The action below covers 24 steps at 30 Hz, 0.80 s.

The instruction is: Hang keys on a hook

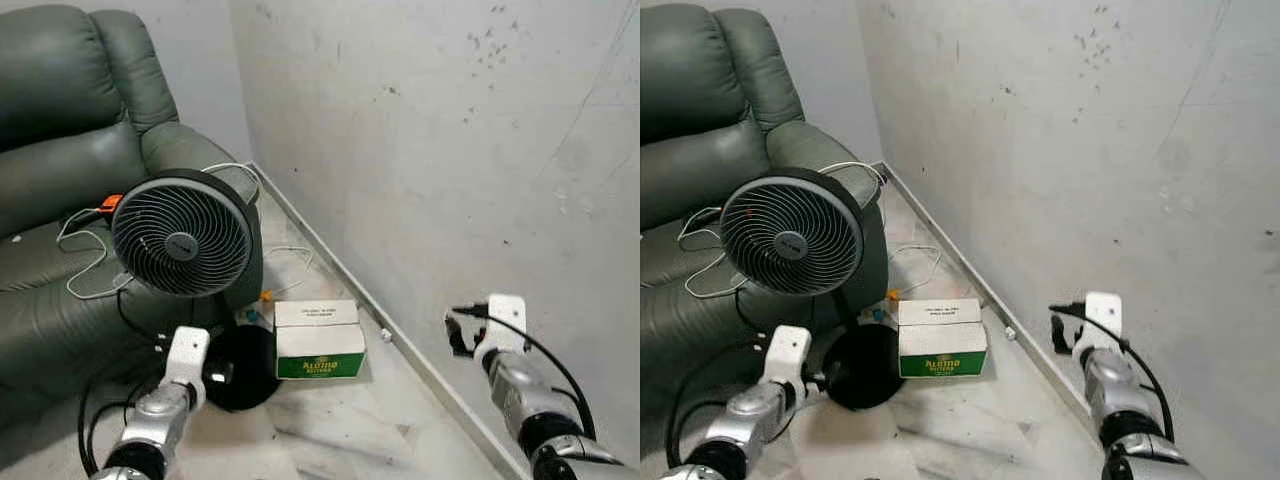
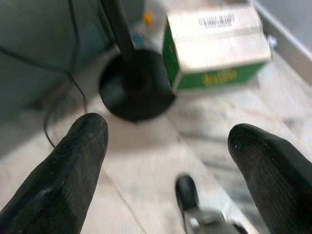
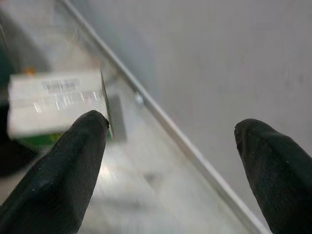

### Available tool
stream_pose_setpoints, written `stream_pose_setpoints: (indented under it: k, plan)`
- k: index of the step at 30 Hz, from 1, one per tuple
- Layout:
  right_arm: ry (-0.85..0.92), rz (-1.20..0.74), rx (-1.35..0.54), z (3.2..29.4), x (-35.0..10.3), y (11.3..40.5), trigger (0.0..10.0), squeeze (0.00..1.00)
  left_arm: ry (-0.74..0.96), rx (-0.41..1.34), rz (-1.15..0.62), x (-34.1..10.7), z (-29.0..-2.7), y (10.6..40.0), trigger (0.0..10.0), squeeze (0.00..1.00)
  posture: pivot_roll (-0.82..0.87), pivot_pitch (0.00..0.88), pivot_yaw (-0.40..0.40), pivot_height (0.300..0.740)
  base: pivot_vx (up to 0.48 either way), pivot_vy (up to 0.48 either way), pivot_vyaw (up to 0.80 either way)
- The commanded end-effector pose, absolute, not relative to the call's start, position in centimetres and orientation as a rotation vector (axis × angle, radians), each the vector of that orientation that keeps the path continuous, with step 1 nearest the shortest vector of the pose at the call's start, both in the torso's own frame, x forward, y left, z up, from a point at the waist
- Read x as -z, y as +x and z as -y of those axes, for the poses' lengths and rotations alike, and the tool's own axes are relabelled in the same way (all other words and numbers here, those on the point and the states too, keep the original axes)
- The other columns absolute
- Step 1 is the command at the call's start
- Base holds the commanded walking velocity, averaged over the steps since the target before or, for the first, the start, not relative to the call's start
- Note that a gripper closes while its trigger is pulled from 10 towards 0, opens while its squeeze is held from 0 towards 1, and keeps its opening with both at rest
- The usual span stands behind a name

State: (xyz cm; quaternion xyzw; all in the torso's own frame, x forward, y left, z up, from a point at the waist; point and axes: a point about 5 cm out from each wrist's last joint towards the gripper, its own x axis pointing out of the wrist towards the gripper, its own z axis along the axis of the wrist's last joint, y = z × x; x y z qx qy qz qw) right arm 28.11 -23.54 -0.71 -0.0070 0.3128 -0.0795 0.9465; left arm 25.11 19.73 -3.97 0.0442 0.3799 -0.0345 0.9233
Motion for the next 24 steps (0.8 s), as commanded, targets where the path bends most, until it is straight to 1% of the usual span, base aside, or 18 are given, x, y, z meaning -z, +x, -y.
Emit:
stream_pose_setpoints:
  k: [1,2,3,5,7,11,24]
  plan:
    - [-0.037,-0.734,0.148,23.1,2.5,26.4,10.0,0.0,0.109,0.042,-0.837,4.9,-20.3,23.9,10.0,0.0,-0.01,0.0,-0.012,0.74,0.0,0.0,0.0]
    - [-0.043,-0.758,0.139,22.9,3.0,25.9,10.0,0.0,0.122,0.03,-0.873,5.5,-20.5,23.1,10.0,0.0,-0.01,0.0,-0.012,0.74,0.0,0.0,0.0]
    - [-0.043,-0.758,0.139,22.9,3.0,25.9,10.0,0.0,0.122,0.03,-0.873,5.5,-20.5,23.1,10.0,0.0,-0.01,0.0,-0.012,0.74,0.0,0.0,0.0]
    - [-0.048,-0.82,0.131,22.5,4.2,24.4,10.0,0.0,0.134,0.021,-0.922,6.3,-20.9,21.7,10.0,0.0,-0.01,0.0,-0.017,0.74,0.0,0.0,0.0]
    - [-0.051,-0.834,0.13,22.4,4.5,24.0,10.0,0.0,0.133,0.019,-0.932,6.5,-21.0,21.4,10.0,0.0,-0.02,0.0,-0.019,0.74,0.0,0.0,0.0]
    - [-0.096,-0.897,0.124,22.8,4.4,24.1,10.0,0.0,0.138,0.035,-0.947,6.4,-20.8,21.6,10.0,0.0,-0.01,0.008,-0.015,0.74,0.0,0.0,0.0]
    - [-0.135,-0.941,0.075,22.6,4.8,23.7,10.0,0.0,0.14,0.067,-0.965,6.7,-20.9,21.1,10.0,0.0,-0.02,0.029,-0.002,0.74,0.0,0.0,0.0]
